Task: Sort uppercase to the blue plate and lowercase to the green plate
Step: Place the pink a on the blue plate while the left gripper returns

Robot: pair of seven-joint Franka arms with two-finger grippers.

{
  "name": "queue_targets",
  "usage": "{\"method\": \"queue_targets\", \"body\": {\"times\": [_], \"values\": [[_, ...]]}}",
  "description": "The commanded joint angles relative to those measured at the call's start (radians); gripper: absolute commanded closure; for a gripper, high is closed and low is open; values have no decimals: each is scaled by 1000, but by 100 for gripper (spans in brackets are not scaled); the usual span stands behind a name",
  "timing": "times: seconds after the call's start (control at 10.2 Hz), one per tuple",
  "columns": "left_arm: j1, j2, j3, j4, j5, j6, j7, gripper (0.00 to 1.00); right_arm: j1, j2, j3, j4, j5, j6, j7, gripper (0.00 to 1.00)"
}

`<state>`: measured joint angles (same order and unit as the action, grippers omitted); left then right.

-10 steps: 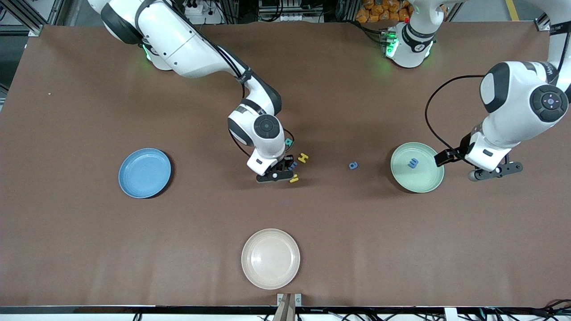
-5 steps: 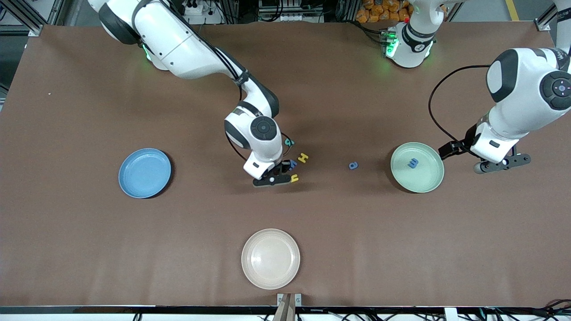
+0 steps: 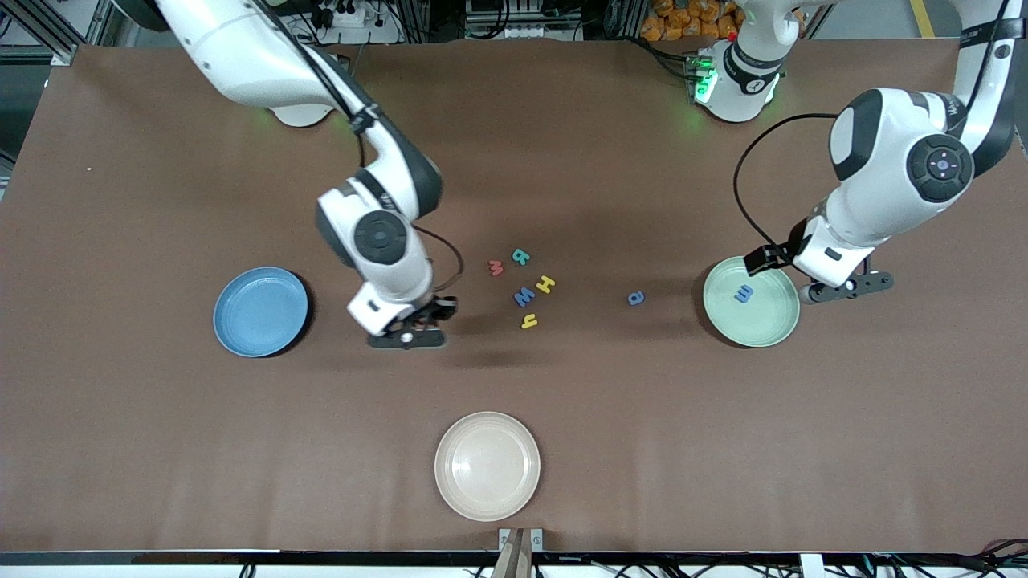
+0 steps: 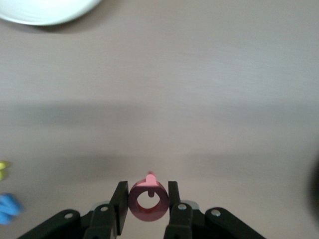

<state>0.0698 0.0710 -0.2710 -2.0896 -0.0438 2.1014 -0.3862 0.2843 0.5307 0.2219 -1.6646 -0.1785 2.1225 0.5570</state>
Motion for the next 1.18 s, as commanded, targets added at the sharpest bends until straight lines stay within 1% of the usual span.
{"method": "queue_targets", "body": {"times": [0.0,0.1,0.2,0.39,0.49,0.69,0.78,0.88,0.98,1.08], "values": [[1,-8,-54,-59,-24,92,-109,0,-127,-89,2,-99,39,-90,-171,100],[1,3,-82,-78,-24,135,-161,0,-157,-90,-40,-101,51,-120,-231,100],[-7,15,-100,-93,-36,170,-195,0,-165,-92,-80,-104,60,-137,-282,100],[-62,48,-108,-122,-44,254,-267,0,-188,-87,-180,-153,68,-132,-449,100],[-88,74,-108,-127,-45,285,-299,0,-203,-84,-220,-185,68,-104,-516,100],[-132,119,-106,-127,-45,327,-351,0,-232,-77,-248,-282,70,27,-575,100],[-149,144,-103,-127,-45,350,-355,0,-237,-66,-248,-308,91,81,-577,100],[-162,167,-100,-127,-45,367,-356,0,-238,-49,-250,-310,134,95,-577,100],[-171,185,-100,-127,-45,384,-355,0,-238,-45,-251,-308,158,100,-575,34],[-179,206,-99,-127,-42,402,-355,0,-240,-52,-254,-307,162,91,-575,0]]}}
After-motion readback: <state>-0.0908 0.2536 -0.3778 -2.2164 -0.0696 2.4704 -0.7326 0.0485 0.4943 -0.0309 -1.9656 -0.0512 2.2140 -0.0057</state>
